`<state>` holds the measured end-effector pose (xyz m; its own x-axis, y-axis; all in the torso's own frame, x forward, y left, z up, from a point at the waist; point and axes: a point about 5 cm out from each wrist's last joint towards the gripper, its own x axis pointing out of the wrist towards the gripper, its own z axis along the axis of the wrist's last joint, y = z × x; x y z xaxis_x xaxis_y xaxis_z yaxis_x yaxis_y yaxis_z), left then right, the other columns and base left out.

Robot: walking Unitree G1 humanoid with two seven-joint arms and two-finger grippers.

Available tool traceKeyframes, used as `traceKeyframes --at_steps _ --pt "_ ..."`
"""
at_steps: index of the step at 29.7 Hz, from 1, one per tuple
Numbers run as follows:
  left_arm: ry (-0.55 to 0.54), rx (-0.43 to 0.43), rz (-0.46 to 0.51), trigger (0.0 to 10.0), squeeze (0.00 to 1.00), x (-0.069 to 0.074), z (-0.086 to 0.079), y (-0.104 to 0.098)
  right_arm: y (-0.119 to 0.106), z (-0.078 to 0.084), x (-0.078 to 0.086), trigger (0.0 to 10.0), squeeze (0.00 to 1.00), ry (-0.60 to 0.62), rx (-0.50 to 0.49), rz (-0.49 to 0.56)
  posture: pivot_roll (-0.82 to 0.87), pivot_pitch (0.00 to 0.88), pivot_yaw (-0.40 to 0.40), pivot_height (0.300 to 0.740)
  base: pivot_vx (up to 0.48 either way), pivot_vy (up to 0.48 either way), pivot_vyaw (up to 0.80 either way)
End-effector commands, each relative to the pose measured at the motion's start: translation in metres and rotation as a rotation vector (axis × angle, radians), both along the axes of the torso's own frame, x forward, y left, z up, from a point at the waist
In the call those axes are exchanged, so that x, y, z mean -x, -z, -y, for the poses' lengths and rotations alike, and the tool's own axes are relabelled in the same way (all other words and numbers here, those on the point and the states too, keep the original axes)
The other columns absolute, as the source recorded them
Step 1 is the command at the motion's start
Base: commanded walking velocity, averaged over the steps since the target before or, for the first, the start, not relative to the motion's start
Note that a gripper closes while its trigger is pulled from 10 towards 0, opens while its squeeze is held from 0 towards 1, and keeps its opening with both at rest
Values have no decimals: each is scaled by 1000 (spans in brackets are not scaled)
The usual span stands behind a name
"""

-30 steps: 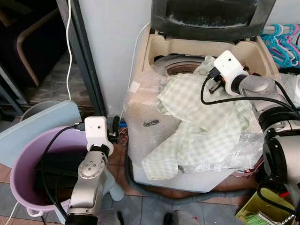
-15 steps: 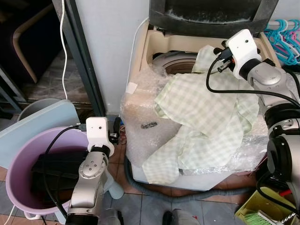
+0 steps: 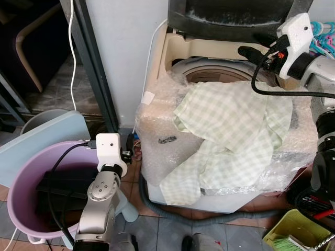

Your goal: Clothes washing

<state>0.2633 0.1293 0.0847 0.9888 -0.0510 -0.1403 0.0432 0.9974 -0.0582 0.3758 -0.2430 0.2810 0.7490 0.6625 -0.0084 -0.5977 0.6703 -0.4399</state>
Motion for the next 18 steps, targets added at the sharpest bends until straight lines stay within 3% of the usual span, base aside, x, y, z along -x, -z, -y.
traceKeyframes --at_steps 1,3,6,13,14,15,16,18 --pt "11 -1 -2 10000 0 0 2 -1 18 -2 10 10000 1000 -94 53 -86 -50 63 -12 740 0 0 0" --pt "43 -23 14 10000 0 0 6 -2 41 -3 22 10000 1000 -139 94 -147 -53 63 -9 740 0 0 0" --pt "52 -27 13 10000 0 1 6 -2 59 -4 31 10000 1000 -154 150 -168 -64 64 2 740 0 0 0" --pt "50 -29 9 10000 0 1 4 -2 82 -4 42 10000 1000 -152 238 -179 -63 61 4 740 0 0 0" --pt "51 -29 9 10000 0 1 4 -2 85 -3 41 10000 447 -131 262 -163 -63 61 4 740 0 0 0" --pt "52 -29 9 10000 0 1 4 -2 87 -3 41 10000 447 -118 277 -152 -63 61 4 740 0 0 0" --pt "53 -30 9 10000 0 1 4 -2 90 -4 41 10000 51 -103 283 -156 -60 59 4 740 0 0 0" --pt "53 -31 10 10000 0 0 4 -2 95 -6 42 9686 0 -66 295 -160 -58 59 4 740 0 0 0"
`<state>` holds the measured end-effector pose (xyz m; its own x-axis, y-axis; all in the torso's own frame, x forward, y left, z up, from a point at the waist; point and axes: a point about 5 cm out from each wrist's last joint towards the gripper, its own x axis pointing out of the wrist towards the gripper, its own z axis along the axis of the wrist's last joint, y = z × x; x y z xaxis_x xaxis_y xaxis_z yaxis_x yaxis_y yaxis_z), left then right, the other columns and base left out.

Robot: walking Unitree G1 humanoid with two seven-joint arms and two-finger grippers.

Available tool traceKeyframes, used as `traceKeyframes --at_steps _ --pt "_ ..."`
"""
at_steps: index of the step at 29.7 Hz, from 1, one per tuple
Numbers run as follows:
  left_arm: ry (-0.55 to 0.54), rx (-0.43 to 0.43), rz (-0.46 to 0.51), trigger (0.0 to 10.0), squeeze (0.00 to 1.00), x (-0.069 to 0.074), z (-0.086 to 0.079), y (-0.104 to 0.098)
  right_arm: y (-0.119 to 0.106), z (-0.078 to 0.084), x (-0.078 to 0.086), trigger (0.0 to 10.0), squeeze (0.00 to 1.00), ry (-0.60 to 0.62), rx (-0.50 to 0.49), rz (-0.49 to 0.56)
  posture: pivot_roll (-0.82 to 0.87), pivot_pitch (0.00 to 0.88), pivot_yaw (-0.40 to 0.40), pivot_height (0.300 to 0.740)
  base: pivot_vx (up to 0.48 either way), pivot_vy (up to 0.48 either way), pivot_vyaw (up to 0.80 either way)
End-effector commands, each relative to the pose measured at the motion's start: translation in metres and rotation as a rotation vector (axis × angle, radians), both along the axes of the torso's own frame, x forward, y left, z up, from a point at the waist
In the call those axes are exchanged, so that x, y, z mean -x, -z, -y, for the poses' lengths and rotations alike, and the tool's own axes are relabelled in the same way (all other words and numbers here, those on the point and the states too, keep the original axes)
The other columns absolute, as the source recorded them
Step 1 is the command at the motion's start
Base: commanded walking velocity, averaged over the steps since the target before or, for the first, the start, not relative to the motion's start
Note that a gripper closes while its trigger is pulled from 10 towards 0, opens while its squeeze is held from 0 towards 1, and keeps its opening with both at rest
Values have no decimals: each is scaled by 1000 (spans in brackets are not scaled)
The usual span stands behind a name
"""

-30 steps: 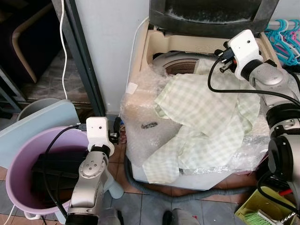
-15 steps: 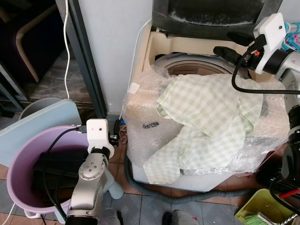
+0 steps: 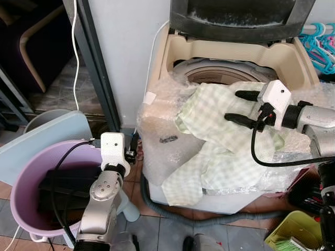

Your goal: Clothes washing

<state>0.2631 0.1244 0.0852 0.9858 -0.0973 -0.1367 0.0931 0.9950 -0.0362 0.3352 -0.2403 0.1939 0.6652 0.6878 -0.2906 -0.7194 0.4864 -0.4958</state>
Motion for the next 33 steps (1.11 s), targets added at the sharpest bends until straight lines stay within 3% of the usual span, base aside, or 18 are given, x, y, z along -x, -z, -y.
traceKeyframes --at_steps 1,2,3,4,11,18,23,32,33 --pt "3 -9 5 10000 0 0 0 -1 8 -3 2 9686 0 23 36 -9 -58 59 4 740 0 0 0" --pt "2 -11 5 10000 0 0 -1 -1 16 -5 0 2118 0 72 61 -6 -55 58 3 740 0 0 0" --pt "1 -11 5 10000 0 0 -1 -1 19 -5 0 2118 0 90 69 -6 -55 58 3 740 0 0 0" --pt "1 -11 6 10000 0 0 -1 -2 21 -5 -1 0 0 105 74 -10 -55 58 3 740 0 0 0" --pt "-6 -12 6 10000 0 0 -1 -2 28 0 -11 0 0 256 86 8 -50 59 -2 740 0 0 0" --pt "-7 -7 3 10000 0 0 0 -1 -10 10 -37 0 0 433 -73 91 -55 59 -7 740 0 0 0" --pt "-10 -5 0 10000 0 0 0 -1 -25 7 -46 0 0 455 -149 104 -52 61 -10 740 0 0 0" --pt "-21 -7 -8 10000 0 1 -1 0 -22 0 -52 0 0 465 -178 87 -44 68 -11 740 0 0 0" --pt "-23 -8 -9 10000 0 1 -2 0 -31 -4 -53 0 0 447 -248 141 -43 68 -10 740 0 0 0"
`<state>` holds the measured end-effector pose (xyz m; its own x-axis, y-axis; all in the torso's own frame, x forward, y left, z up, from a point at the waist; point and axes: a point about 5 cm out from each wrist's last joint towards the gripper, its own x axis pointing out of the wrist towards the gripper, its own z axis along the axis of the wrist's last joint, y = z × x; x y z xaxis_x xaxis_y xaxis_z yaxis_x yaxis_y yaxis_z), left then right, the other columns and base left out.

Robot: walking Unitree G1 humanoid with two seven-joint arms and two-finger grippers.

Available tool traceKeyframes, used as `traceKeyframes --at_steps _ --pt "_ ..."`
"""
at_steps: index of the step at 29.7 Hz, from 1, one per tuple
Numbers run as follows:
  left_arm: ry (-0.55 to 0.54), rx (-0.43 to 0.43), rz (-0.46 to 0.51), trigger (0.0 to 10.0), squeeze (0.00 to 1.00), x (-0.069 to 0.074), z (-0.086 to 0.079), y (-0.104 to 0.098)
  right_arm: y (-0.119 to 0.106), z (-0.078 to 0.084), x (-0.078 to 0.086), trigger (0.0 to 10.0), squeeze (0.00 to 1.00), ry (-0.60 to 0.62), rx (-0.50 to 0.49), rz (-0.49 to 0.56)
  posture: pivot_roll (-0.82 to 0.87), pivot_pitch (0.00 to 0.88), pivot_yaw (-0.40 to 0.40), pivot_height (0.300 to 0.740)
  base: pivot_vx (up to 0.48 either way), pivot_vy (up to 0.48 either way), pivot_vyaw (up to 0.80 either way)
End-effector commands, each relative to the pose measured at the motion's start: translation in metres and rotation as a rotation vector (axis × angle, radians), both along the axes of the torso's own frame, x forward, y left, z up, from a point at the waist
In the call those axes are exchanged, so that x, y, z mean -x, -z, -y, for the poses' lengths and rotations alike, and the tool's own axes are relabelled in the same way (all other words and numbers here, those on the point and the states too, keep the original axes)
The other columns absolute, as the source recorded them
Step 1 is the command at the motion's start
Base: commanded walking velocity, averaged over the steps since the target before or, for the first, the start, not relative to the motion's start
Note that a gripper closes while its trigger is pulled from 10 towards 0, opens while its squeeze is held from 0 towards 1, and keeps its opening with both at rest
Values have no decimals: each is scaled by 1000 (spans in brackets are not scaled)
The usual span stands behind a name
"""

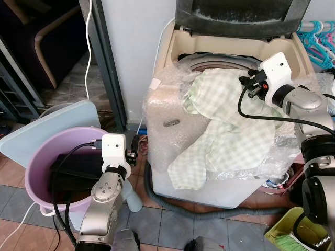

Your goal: Clothes washing

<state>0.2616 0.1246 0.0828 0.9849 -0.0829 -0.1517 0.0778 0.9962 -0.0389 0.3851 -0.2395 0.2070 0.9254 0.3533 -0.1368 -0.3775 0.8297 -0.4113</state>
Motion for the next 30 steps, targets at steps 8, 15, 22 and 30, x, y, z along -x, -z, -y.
traceKeyframes --at_steps 8,15,22,30 --pt "-8 -15 5 10000 0 0 -4 -3 -51 -1 5 0 0 -32 -150 323 -50 73 -3 740 0 0 0" --pt "-2 -14 7 10000 0 0 -4 -3 -46 3 27 10000 1000 -145 -187 254 -52 75 0 740 0 0 0" --pt "16 -10 4 10000 0 -2 -1 -2 -14 -8 46 10000 1000 -291 -105 112 -69 71 10 740 0 0 0" --pt "17 -12 15 10000 0 -4 -1 -4 11 -18 42 10000 1000 -191 -54 119 -51 60 9 740 0 0 0"
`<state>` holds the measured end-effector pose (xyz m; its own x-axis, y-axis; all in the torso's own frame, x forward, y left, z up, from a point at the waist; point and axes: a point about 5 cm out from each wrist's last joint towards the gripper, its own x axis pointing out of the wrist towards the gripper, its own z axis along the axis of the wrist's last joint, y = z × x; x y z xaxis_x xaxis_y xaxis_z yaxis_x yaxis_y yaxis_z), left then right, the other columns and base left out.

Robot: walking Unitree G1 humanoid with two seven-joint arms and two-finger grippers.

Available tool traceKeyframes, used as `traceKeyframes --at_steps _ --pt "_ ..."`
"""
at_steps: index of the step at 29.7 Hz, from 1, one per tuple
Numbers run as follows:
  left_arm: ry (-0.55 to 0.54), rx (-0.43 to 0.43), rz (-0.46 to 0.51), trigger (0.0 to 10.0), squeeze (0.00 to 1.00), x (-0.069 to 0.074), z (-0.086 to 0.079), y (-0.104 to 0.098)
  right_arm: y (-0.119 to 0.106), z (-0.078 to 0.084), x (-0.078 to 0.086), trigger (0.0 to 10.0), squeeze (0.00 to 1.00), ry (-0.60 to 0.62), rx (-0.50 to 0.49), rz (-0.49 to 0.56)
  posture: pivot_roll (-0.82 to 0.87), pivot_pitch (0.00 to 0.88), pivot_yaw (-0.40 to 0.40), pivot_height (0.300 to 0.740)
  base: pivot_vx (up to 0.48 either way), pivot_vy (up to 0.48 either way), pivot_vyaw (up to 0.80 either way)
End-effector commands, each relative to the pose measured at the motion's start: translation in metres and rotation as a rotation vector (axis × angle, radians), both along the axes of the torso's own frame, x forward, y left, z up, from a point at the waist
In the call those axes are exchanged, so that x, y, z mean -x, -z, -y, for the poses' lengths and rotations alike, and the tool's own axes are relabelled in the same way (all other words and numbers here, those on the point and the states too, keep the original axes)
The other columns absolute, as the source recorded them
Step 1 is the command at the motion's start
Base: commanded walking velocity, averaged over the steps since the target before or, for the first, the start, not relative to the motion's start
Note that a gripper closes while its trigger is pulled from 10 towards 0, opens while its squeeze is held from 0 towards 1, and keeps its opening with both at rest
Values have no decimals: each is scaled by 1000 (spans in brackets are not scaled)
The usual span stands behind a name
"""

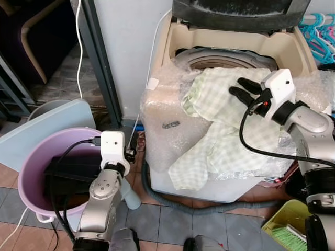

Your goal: Clothes washing

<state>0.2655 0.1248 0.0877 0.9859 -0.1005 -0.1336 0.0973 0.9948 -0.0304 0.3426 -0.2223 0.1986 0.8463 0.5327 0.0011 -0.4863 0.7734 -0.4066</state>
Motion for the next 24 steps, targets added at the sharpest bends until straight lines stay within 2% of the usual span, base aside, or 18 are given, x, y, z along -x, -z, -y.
traceKeyframes --at_steps 1,5,6,7,8,14,15,19,24 --pt "-5 -5 -4 10000 0 1 -2 1 2 -2 0 10000 1000 19 21 11 -51 60 9 740 0 0 0" --pt "-6 -6 -5 10000 0 1 -2 1 3 -2 -3 10000 1000 62 53 31 -49 57 8 740 0 0 0" --pt "-5 -7 -4 10000 0 1 -2 1 5 -4 -4 10000 451 76 61 32 -49 55 9 740 0 0 0" --pt "-5 -7 -4 10000 0 0 -2 1 6 -5 -4 10000 451 82 62 28 -52 54 9 740 0 0 0" --pt "-5 -7 -4 10000 0 0 -2 1 8 -6 -4 10000 0 92 63 24 -53 54 9 740 0 0 0" --pt "3 -5 -3 10000 0 -1 1 1 33 -9 -3 10000 0 122 43 -97 -58 50 10 740 0 0 0" --pt "4 -4 -3 10000 0 -2 2 1 42 -9 -2 0 0 135 6 -139 -57 50 10 740 0 0 0" --pt "3 -3 -4 10000 0 -2 2 1 58 -8 0 0 0 177 -53 -209 -55 50 8 740 0 0 0" --pt "-2 -2 -9 10000 0 1 2 2 53 6 -7 0 0 274 -91 -209 -52 52 2 740 0 0 0"
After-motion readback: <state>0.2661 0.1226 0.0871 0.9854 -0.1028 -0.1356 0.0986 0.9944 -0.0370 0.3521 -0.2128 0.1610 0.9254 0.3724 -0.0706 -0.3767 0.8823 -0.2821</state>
